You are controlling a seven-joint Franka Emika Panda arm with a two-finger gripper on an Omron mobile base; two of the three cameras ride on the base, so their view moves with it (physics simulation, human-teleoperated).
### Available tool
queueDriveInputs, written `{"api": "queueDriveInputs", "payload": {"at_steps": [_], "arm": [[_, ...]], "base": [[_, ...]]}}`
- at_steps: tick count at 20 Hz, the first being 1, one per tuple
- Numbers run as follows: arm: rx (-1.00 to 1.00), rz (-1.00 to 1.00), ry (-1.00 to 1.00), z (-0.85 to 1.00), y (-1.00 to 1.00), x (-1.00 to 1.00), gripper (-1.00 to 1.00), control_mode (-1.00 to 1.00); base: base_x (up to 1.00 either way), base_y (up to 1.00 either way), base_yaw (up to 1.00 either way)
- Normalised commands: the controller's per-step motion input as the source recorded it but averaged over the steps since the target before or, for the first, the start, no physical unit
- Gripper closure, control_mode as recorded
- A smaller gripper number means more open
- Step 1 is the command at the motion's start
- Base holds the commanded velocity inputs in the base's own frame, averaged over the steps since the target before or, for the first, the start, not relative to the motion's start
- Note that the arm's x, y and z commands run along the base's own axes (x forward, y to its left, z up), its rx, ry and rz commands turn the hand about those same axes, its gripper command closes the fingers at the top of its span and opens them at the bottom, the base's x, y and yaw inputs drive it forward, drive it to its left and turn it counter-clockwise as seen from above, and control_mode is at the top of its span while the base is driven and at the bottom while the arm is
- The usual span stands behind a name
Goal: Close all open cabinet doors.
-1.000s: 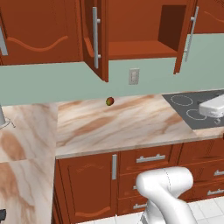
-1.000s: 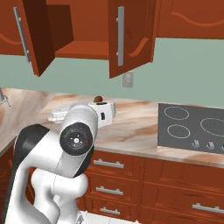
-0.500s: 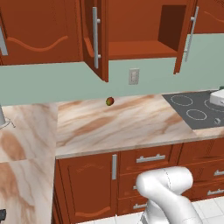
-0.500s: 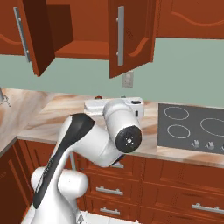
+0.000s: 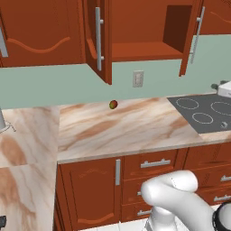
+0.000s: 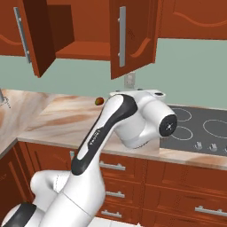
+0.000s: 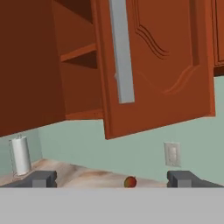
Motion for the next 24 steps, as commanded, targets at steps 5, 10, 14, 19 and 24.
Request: {"api": "queueDriveInputs", "payload": {"at_steps": [5, 10, 14, 19, 24], "arm": [[-0.01, 0.13, 0.01, -0.03, -0.09, 0.49, -1.00, -1.00], [-0.02, 0.17, -0.11, 0.15, 0.00, 0.50, -1.00, -1.00], [-0.03, 0.16, -0.15, 0.18, 0.00, 0.30, -1.00, -1.00], [-0.09, 0.14, -0.22, 0.21, 0.02, 0.02, -1.00, -1.00], [-0.11, 0.04, -0.21, 0.29, 0.33, 0.03, -1.00, -1.00]], "base": [[0.00, 0.00, 0.00], [0.00, 0.00, 0.00], [0.00, 0.00, 0.00], [0.00, 0.00, 0.00], [0.00, 0.00, 0.00]]}}
